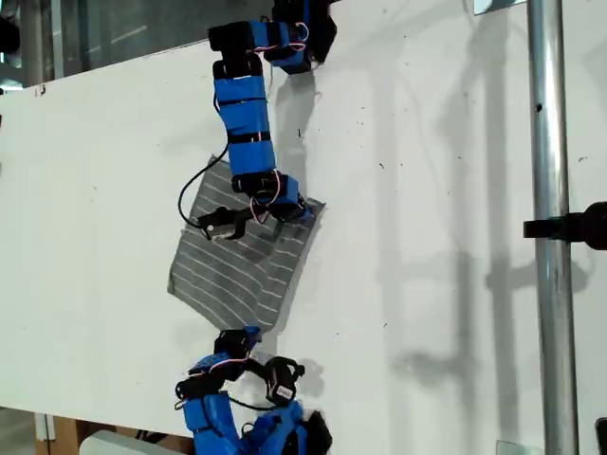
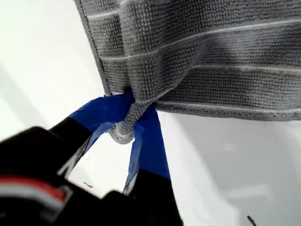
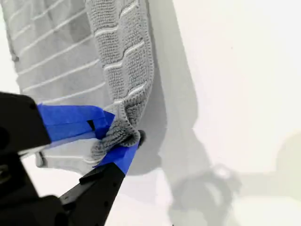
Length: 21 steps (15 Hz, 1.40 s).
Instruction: Grasp corners of a towel and fold twice.
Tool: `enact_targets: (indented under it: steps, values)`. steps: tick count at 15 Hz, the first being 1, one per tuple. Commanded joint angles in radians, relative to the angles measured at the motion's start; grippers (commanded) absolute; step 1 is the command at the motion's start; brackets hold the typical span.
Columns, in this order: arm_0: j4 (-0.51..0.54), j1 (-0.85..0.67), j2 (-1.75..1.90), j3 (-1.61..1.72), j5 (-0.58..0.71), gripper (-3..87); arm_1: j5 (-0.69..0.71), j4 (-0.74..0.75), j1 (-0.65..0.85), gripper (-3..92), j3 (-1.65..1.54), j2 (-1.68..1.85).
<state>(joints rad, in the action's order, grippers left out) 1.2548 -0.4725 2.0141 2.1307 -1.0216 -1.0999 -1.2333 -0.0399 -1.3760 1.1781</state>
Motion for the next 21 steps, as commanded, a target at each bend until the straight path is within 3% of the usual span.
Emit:
enact_targets:
  steps: [1, 4, 7, 9, 14, 17, 21]
  values:
    - [0.040, 0.169, 0.201, 0.034, -0.140, -2.9, -0.064, 0.021, -0.135, -0.2, 0.037, 0.081]
    - [0.035, 0.382, 0.262, 0.101, -0.359, -2.9, -0.161, 0.061, -0.267, -0.2, 0.104, 0.077]
    - [-0.018, 0.483, 0.357, 0.155, -0.436, -2.9, -0.184, 0.130, -0.308, -0.2, 0.141, 0.109]
    - [-0.048, 0.430, 0.431, 0.176, -0.348, -2.9, -0.178, 0.048, -0.252, -0.2, 0.080, 0.169]
    - [-0.166, 0.066, 0.319, 0.069, 0.057, -2.9, -0.032, -0.048, 0.044, -0.2, -0.209, 0.486]
    - [-0.253, -0.104, 0.066, -0.146, 0.259, -2.9, 0.133, -0.052, 0.250, -0.2, -0.259, 0.560]
    - [-0.233, -0.212, -0.287, -0.588, 0.451, -2.9, 0.301, -0.117, 0.463, -0.2, -0.227, 0.687]
